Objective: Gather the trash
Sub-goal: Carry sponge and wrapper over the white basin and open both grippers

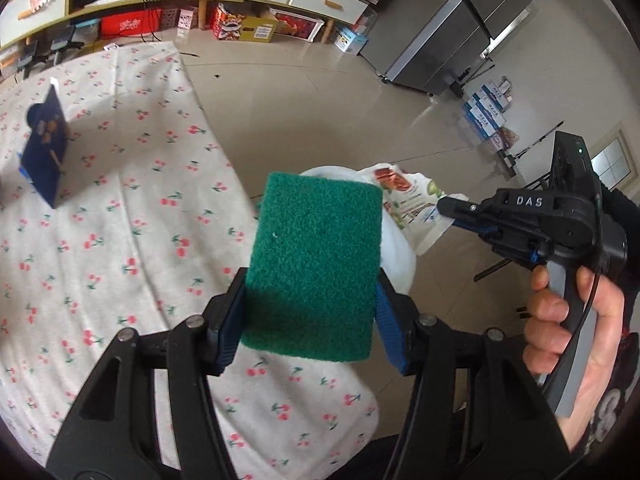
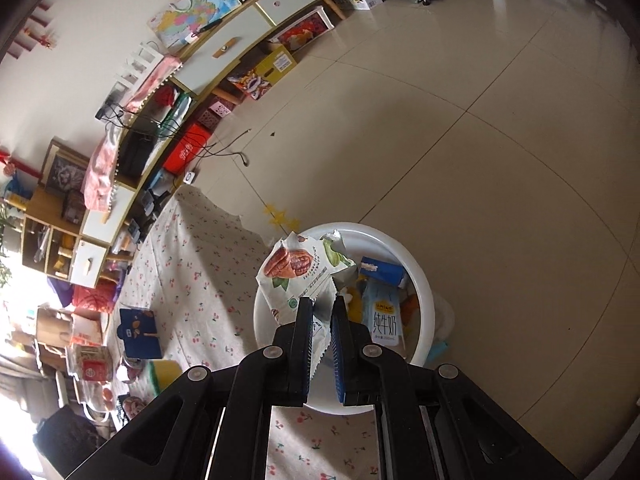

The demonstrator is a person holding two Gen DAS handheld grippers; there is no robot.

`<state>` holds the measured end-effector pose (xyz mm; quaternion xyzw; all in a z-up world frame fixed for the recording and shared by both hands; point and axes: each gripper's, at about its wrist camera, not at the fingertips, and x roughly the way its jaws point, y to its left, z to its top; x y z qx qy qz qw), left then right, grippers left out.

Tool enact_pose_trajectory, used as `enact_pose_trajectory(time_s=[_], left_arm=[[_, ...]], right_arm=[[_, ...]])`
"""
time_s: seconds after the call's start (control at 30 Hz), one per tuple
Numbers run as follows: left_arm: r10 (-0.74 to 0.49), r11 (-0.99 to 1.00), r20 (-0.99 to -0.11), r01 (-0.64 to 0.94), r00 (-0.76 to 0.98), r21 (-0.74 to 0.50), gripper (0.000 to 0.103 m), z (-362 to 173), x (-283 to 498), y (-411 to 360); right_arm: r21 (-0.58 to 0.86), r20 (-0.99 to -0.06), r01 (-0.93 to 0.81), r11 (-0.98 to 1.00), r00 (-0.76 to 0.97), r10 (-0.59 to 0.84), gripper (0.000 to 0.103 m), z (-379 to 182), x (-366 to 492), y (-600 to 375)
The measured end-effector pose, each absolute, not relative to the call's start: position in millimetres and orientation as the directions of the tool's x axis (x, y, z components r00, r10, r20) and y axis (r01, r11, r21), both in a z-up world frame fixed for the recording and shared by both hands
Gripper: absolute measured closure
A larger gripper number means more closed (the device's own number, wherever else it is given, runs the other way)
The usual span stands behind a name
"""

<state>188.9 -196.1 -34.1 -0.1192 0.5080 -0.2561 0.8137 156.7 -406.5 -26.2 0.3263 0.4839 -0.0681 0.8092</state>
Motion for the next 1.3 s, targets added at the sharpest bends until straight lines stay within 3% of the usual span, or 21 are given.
enact_pose_trajectory(time_s=[0.27,0.6,0.73,1.1,1.3], left_arm=[[-0.571,0.818,-0.764,0.282,0.301,-0.501,0.043,-53.5,208.3,-232.5],[-0.545,0.833,-0.791,0.28,0.278,-0.476,0.043,-66.4,214.2,-256.2],[-0.508,0.856,-0.814,0.273,0.282,-0.44,0.036,-73.2,219.6,-263.6],[-0.52,0.854,-0.8,0.215,0.3,-0.474,0.033,-70.7,195.5,-211.7],[-0.509,0.861,-0.791,0.206,0.34,-0.465,0.033,-54.8,182.8,-183.0]], right_arm=[[0.487,-0.825,0.371,0.791,0.492,0.277,0.09,-34.3,165.8,-395.5],[0.514,-0.795,0.423,0.747,0.562,0.229,0.09,-23.4,160.2,-417.5],[0.516,-0.792,0.42,0.747,0.566,0.229,0.09,-23.1,162.7,-418.6],[0.512,-0.787,0.402,0.76,0.573,0.227,0.086,-18.2,166.5,-410.6],[0.54,-0.731,0.33,0.774,0.639,0.237,0.082,-1.7,169.4,-395.0]])
